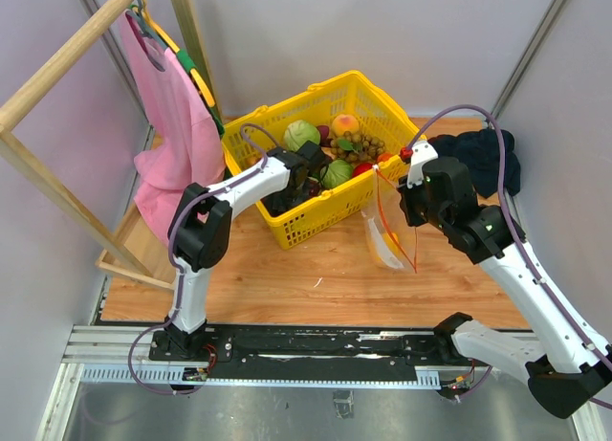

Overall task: Place the food in the zip-top bag and seal the zipper
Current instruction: Pick up the fake vegetable from the bin.

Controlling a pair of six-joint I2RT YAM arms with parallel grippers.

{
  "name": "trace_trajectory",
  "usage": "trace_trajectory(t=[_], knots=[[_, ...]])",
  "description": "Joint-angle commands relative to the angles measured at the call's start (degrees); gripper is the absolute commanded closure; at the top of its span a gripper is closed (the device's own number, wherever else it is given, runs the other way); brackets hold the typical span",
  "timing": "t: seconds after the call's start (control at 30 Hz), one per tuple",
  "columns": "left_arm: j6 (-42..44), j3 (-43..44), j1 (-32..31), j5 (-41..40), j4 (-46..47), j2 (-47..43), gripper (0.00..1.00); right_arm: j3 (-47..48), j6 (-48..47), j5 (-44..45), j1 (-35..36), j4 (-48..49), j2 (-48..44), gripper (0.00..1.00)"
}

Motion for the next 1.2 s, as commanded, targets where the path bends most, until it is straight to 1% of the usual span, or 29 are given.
trace_trajectory(t=[0.0,0.17,0.33,0.43,0.5,0.6,0.7,0.87,1.03,1.1,1.17], knots=[[0.21,1.98,-0.51,-1.98,-6.25,-1.73,0.56,-0.45,0.99,0.98,1.01,0.99,-1.03,0.88],[-0.45,5.15,-0.52,-3.77,-5.49,-6.05,0.64,0.06,1.17,1.49,1.01,0.79,-1.25,0.87],[-0.25,5.69,-0.51,-5.0,-2.14,-10.16,0.73,0.82,1.36,1.96,1.01,0.46,-1.31,0.87],[-0.01,5.0,-0.52,-5.5,0.38,-12.52,0.75,1.35,1.22,2.39,1.01,-0.08,-1.12,0.87],[0.39,3.73,-0.51,-5.86,3.86,-14.41,0.78,1.86,1.03,2.91,1.01,-0.54,-0.9,0.88],[1.08,1.1,-0.51,-6.09,8.85,-17.35,0.79,2.95,0.55,4.31,0.99,-1.57,-0.58,0.88],[2.38,-2.94,-0.51,-4.54,16.74,-21.63,0.79,4.18,0.03,6.39,1.01,-2.87,-0.3,0.88],[5.3,-12.55,-0.51,2.97,33.02,-31.52,0.87,6.7,-0.65,8.47,1.09,-4.84,0.31,0.9],[6.2,-21.27,-0.51,10.08,48.32,-39.8,0.96,9.28,-0.93,9.36,1.45,-6.15,1.32,0.97],[6.47,-24.01,-0.51,11.85,52.29,-42.29,0.98,9.66,-0.93,9.28,1.53,-6.13,1.78,0.99],[6.35,-25.57,-0.57,12.63,53.96,-43.62,0.98,9.8,-0.72,8.42,1.55,-5.99,2.26,1.0]])
